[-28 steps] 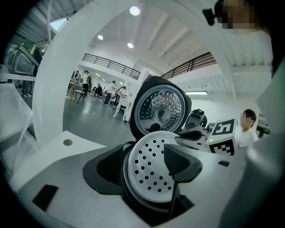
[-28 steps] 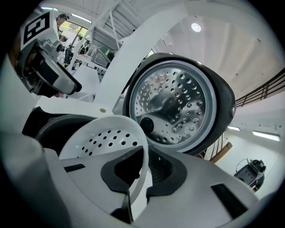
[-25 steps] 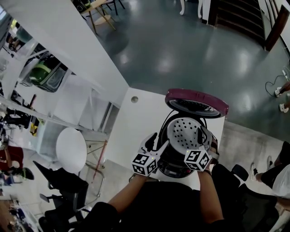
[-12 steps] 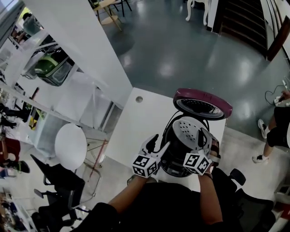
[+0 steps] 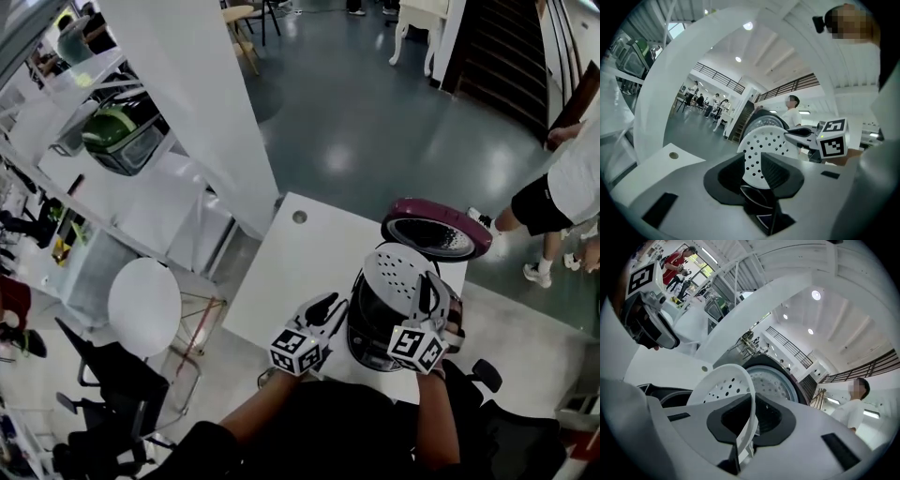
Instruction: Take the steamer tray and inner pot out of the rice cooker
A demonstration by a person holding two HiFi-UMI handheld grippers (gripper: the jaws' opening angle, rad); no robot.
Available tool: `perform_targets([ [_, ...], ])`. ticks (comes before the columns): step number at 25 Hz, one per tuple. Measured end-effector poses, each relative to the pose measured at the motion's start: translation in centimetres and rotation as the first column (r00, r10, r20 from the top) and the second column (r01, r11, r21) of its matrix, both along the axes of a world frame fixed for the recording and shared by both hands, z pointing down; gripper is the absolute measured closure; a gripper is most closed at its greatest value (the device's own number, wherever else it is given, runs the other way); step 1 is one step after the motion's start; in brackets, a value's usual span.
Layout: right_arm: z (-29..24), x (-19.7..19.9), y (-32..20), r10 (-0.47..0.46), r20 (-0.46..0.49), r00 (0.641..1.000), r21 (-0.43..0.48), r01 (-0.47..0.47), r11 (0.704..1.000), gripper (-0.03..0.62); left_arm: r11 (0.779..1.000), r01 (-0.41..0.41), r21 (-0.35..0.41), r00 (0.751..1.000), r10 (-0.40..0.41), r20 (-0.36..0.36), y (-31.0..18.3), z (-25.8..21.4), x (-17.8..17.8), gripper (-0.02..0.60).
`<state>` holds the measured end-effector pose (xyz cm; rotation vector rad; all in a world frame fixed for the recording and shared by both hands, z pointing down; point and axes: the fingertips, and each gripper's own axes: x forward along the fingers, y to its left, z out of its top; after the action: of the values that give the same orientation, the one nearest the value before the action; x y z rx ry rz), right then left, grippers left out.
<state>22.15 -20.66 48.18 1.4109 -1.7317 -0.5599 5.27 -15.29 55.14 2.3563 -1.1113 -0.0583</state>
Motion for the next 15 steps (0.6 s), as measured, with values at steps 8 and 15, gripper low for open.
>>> perform_targets([
  [8, -3.9, -7.1, 0.3, -0.051, -0.010, 0.999, 0.040, 0.051, 0.998, 0.576, 0.999, 0.018, 0.040, 1.000, -0.018, -0.023, -0.2, -1.8, -5.6, 0.549],
  [15, -3.9, -16.0, -0.5, -0.174, -0.020, 0.985, 0.056, 0.175, 0.983, 0.576, 0.995, 0.090, 0.039, 0.996, -0.089, -0.020, 0.1, -1.9, -12.7, 0.552],
])
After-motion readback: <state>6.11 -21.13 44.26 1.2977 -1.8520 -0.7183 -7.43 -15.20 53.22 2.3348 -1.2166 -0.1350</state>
